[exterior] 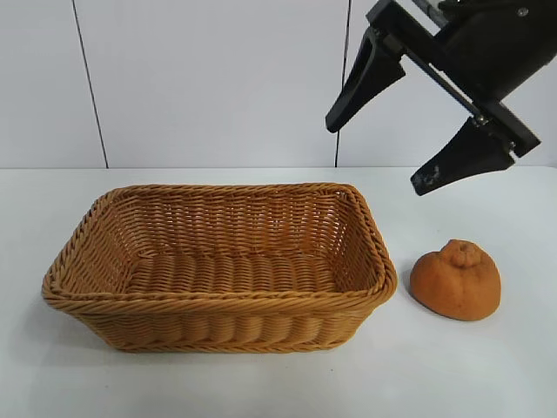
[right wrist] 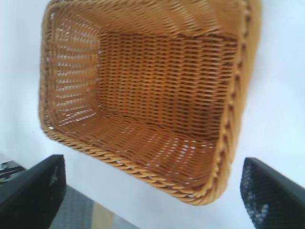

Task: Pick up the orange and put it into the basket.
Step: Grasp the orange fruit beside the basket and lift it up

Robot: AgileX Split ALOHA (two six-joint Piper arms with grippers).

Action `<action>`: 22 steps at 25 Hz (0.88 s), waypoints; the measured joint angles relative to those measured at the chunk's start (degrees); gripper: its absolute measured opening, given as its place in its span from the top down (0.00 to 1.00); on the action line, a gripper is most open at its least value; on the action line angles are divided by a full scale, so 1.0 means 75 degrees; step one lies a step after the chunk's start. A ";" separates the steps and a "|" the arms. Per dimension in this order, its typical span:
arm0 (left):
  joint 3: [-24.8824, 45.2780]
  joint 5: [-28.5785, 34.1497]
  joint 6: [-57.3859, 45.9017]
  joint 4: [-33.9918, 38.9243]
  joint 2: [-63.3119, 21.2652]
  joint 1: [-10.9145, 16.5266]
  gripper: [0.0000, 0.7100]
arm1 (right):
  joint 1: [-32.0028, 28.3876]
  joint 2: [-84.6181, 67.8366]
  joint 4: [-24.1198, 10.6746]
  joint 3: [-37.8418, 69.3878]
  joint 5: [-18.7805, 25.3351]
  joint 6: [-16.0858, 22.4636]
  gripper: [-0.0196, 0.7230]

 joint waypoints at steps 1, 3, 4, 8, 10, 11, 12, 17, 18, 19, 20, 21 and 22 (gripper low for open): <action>0.0000 0.0000 0.0040 0.0000 -0.0216 0.0000 0.05 | 0.0000 0.0000 -0.0368 -0.0095 0.0029 0.0264 0.06; 0.0000 0.0000 0.0040 0.0007 -0.0555 0.0000 0.05 | -0.0037 0.0000 -0.1096 -0.0249 0.0111 0.0634 0.06; 0.0000 0.0000 0.0040 0.0018 -0.0703 0.0000 0.05 | -0.0110 0.0000 -0.1314 -0.0293 0.0167 0.0765 0.06; 0.0000 -0.0003 0.0040 0.0063 -0.1130 0.0000 0.05 | -0.0667 0.0000 -0.1666 -0.0339 0.0289 0.0933 0.06; 0.0000 0.0005 0.0040 0.0086 -0.1169 0.0000 0.05 | -0.1028 0.0000 -0.1701 -0.0339 0.0289 0.0948 0.06; 0.0000 0.0005 0.0040 0.0086 -0.1169 0.0000 0.05 | -0.1188 0.0000 -0.1728 -0.0339 0.0289 0.0948 0.06; 0.0000 0.0005 0.0000 0.0094 -0.1169 0.0000 0.05 | -0.1294 0.0000 -0.1737 -0.0339 0.0289 0.0948 0.06; 0.0000 0.0005 0.0000 0.0108 -0.1169 0.0000 0.05 | -0.1489 0.0000 -0.1754 -0.0339 0.0299 0.0912 0.06; 0.0000 0.0005 0.0040 0.0116 -0.1169 0.0000 0.05 | -0.1489 0.0000 -0.1754 -0.0339 0.0299 0.0905 0.06; 0.0000 0.0005 0.0040 0.0116 -0.1169 0.0000 0.05 | -0.1489 0.0000 -0.1754 -0.0339 0.0299 0.0896 0.06; 0.0000 0.0005 0.0040 0.0116 -0.1169 0.0000 0.05 | -0.1489 0.0000 -0.1754 -0.0339 0.0299 0.0889 0.06; 0.0000 0.0005 0.0000 0.0116 -0.1169 0.0000 0.05 | -0.1489 0.0000 -0.1754 -0.0339 0.0292 0.0889 0.06; 0.0000 0.0005 0.0040 0.0116 -0.1169 0.0000 0.05 | -0.1489 0.0000 -0.1772 -0.0339 0.0284 0.0889 0.06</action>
